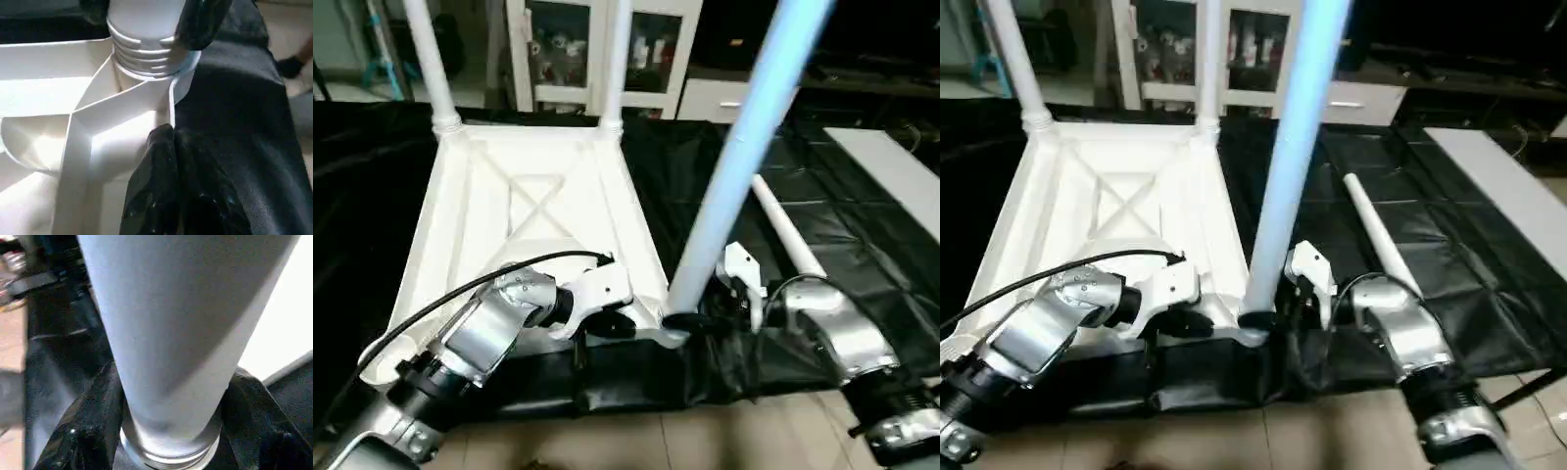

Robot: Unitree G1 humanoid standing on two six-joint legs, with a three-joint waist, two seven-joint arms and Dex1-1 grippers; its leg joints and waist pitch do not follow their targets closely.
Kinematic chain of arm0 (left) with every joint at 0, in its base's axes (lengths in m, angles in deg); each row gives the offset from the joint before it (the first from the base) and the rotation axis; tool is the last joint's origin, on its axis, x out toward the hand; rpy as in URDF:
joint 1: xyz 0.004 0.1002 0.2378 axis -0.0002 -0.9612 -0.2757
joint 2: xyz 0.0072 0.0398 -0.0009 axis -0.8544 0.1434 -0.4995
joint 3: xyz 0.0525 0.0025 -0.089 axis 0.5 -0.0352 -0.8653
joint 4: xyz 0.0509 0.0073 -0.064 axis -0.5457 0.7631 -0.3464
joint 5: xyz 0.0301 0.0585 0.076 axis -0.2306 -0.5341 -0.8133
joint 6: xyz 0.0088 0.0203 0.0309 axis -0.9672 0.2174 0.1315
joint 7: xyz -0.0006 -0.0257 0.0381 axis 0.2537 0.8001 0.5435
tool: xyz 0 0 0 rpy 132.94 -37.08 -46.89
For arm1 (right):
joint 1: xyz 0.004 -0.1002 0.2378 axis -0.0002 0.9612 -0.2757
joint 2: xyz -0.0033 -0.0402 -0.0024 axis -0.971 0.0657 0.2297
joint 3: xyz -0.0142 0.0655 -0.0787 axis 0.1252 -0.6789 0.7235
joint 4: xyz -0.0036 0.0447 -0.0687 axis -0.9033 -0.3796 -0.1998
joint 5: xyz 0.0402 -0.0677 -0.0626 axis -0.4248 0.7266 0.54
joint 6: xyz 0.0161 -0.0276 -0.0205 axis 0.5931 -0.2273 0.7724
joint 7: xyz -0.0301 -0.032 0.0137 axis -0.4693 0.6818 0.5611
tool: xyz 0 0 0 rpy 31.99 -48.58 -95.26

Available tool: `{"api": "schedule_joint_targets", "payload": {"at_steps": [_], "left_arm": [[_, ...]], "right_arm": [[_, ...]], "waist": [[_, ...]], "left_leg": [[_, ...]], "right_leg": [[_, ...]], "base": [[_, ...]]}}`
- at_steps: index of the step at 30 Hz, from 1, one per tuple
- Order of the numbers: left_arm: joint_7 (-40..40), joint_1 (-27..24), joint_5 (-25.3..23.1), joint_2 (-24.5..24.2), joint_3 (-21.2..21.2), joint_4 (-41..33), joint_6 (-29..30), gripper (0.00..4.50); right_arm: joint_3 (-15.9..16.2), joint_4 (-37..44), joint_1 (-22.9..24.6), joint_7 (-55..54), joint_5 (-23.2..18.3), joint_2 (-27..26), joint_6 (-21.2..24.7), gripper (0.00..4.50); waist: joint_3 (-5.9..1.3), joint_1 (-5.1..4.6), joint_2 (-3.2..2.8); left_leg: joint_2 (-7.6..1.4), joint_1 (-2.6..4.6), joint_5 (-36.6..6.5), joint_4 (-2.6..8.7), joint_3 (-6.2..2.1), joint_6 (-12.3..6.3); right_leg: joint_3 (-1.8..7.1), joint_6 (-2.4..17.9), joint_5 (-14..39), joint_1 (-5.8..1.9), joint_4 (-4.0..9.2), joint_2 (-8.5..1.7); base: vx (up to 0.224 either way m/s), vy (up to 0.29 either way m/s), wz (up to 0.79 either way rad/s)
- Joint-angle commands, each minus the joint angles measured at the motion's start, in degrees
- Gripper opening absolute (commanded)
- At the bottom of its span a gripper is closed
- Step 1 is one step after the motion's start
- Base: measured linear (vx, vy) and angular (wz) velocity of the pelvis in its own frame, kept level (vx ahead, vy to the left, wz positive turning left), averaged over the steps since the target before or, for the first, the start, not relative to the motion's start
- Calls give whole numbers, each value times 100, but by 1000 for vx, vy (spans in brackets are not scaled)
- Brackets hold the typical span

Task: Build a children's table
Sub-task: Rotate leg to tighten

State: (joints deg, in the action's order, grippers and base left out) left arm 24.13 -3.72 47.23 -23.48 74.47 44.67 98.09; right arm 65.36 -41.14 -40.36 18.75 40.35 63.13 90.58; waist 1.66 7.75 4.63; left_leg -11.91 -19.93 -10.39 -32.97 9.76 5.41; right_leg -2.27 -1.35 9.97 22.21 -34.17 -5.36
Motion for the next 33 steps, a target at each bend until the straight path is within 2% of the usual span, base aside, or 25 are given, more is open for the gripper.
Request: {"api": "schedule_joint_targets", "payload": {"at_steps": [1, 2, 4, 5, 6, 7, 8, 9, 11, 13, 14, 15, 16, 17, 18, 19, 20, 21, 22, 23, 25, 28, 30, 32, 33], "left_arm": [[-497, -3, -72, 385, 101, 454, 136, 0], [-784, 76, -59, 573, -58, 620, 201, 0], [-1360, 224, -44, 913, -355, 911, 299, 0], [-1545, 273, -35, 1027, -458, 1008, 334, 0], [-1687, 321, -22, 1123, -543, 1095, 383, 0], [-1974, 421, -32, 1273, -673, 1275, 377, 0], [-2425, 577, -84, 1464, -825, 1561, 315, 0], [-2425, 577, -84, 1464, -825, 1561, 315, 0], [-2850, 728, -151, 1623, -941, 1854, 178, 0], [-3136, 839, -187, 1754, -1044, 2084, 41, 0], [-3614, 1014, -275, 1948, -1181, 2432, -235, 0], [-3718, 1058, -296, 1994, -1210, 2502, -304, 0], [-3797, 1090, -309, 2019, -1225, 2550, -365, 0], [-3831, 1111, -329, 2021, -1219, 2574, -421, 0], [-3852, 1123, -342, 2022, -1213, 2591, -455, 0], [-3845, 1134, -341, 2003, -1205, 2616, -482, 0], [-3834, 1140, -336, 1989, -1199, 2632, -494, 0], [-3788, 1133, -331, 1951, -1174, 2657, -520, 0], [-3774, 1129, -329, 1944, -1171, 2657, -519, 0], [-3771, 1129, -329, 1943, -1171, 2661, -522, 0], [-3695, 1104, -353, 1886, -1146, 2770, -629, 0], [-3613, 1067, -342, 1837, -1125, 2802, -682, 0], [-3506, 1028, -336, 1786, -1089, 2756, -657, 0], [-3308, 986, -332, 1699, -1011, 2688, -650, 0], [-3121, 941, -325, 1630, -933, 2610, -602, 0]], "right_arm": [[-172, -555, -165, -1132, 332, -193, 200, 246], [-293, -723, -214, -1518, 316, -342, 305, 245], [-530, -948, -303, -2251, 244, -644, 488, 245], [-609, -1024, -336, -2473, 221, -744, 540, 245], [-673, -1090, -366, -2707, 215, -839, 573, 245], [-794, -1252, -439, -3222, 222, -1005, 584, 245], [-962, -1490, -540, -3971, 216, -1242, 591, 245], [-962, -1490, -540, -3971, 216, -1242, 591, 245], [-1103, -1744, -645, -4709, 217, -1482, 517, 245], [-1326, -1941, -742, -5377, 158, -1693, 425, 245], [-1713, -2250, -911, -6485, 60, -2036, 361, 245], [-1762, -2330, -966, -6746, 82, -2122, 316, 245], [-1770, -2372, -1010, -6881, 117, -2186, 262, 244], [-1771, -2395, -1054, -6913, 123, -2247, 188, 243], [-1777, -2405, -1081, -6914, 120, -2285, 140, 242], [-1778, -2417, -1131, -6775, 74, -2336, 81, 240], [-1776, -2425, -1162, -6668, 39, -2365, 44, 238], [-1716, -2413, -1190, -6458, 39, -2384, -74, 238], [-1707, -2406, -1192, -6423, 38, -2386, -94, 238], [-1704, -2407, -1194, -6415, 43, -2386, -104, 238], [-1616, -2344, -1209, -6115, 155, -2369, -468, 293], [-1656, -2230, -1185, -6036, 131, -2286, -694, 308], [-1688, -2119, -1169, -5933, 109, -2197, -741, 333], [-1699, -1948, -1142, -5681, 64, -2106, -733, 354], [-1658, -1839, -1118, -5485, 61, -2039, -691, 354]], "waist": [[-163, -79, -82], [-171, -104, -82], [-175, -218, -93], [-181, -245, -105], [-198, -288, -125], [-198, -338, -171], [-176, -372, -182], [-174, -416, -195], [-157, -457, -256], [-149, -511, -250], [-137, -537, -275], [-134, -537, -288], [-128, -526, -305], [-112, -507, -303], [-102, -476, -302], [-99, -491, -237], [-115, -489, -205], [-120, -480, -200], [-110, -482, -215], [-114, -475, -237], [-110, -485, -276], [-103, -482, -256], [-101, -499, -268], [-100, -492, -267], [-107, -481, -265]], "left_leg": [[-67, 88, -2754, 475, -47, 279], [-58, 105, -2834, 464, -61, 306], [-36, 74, -3018, 478, -134, 334], [-39, 84, -3082, 479, -150, 334], [-50, 83, -3162, 489, -187, 311], [-63, 48, -3220, 519, -224, 289], [-64, 12, -3261, 545, -232, 289], [-67, 3, -3393, 576, -270, 324], [-94, 85, -3768, 585, -286, 292], [-95, 90, -3885, 598, -302, 269], [-107, 114, -4058, 615, -298, 259], [-122, 124, -4142, 635, -297, 262], [-165, 90, -4311, 701, -298, 259], [-185, 86, -4405, 743, -274, 245], [-180, 147, -4495, 751, -217, 234], [-112, 214, -4328, 664, -194, 195], [-43, 231, -3888, 550, -181, 161], [-29, 210, -3662, 524, -179, 147], [-43, 120, -3435, 542, -194, 135], [-61, 108, -3414, 556, -198, 147], [-137, 73, -3649, 636, -220, 193], [-110, 105, -3679, 623, -206, 210], [-110, 53, -3556, 631, -216, 210], [-100, 100, -3521, 609, -193, 195], [-100, 67, -3377, 610, -193, 180]], "right_leg": [[73, 740, 3095, -36, 543, -229], [66, 664, 3271, -26, 564, -239], [-25, 389, 3742, -45, 656, -248], [-49, 369, 3771, -42, 671, -251], [-109, 368, 3697, -79, 702, -259], [-164, 406, 3484, -130, 705, -262], [-182, 414, 3426, -137, 711, -255], [-252, 392, 3353, -174, 728, -250], [-324, 418, 3215, -153, 787, -244], [-399, 409, 3124, -176, 814, -260], [-472, 356, 3136, -176, 817, -264], [-481, 362, 3083, -185, 793, -256], [-474, 364, 2873, -246, 704, -239], [-452, 376, 2803, -248, 668, -221], [-415, 419, 2806, -187, 667, -224], [-422, 358, 3182, -119, 798, -274], [-459, 220, 3653, -99, 943, -374], [-471, 173, 3774, -110, 977, -407], [-505, 76, 3863, -165, 988, -421], [-509, 71, 3803, -181, 980, -419], [-516, 168, 3311, -210, 884, -385], [-497, 277, 3236, -155, 888, -393], [-490, 308, 3229, -192, 877, -406], [-470, 350, 3203, -145, 896, -407], [-448, 388, 3150, -168, 880, -423]], "base": [[-66, -6, -1], [-73, -1, -5], [-80, 3, -7], [-76, 20, -8], [-76, 20, -8], [-61, 33, -12], [-54, 36, -19], [-54, 36, -19], [0, 0, 0], [0, 0, 0], [0, 0, 0], [0, 0, 0], [0, 0, 0], [0, 0, 0], [0, 0, 0], [0, 0, 0], [0, 0, 0], [0, 0, 0], [0, 0, 0], [0, 0, 0], [0, 0, 0], [0, 0, 0], [0, 0, 0], [0, 0, 0], [0, 0, 0]]}}
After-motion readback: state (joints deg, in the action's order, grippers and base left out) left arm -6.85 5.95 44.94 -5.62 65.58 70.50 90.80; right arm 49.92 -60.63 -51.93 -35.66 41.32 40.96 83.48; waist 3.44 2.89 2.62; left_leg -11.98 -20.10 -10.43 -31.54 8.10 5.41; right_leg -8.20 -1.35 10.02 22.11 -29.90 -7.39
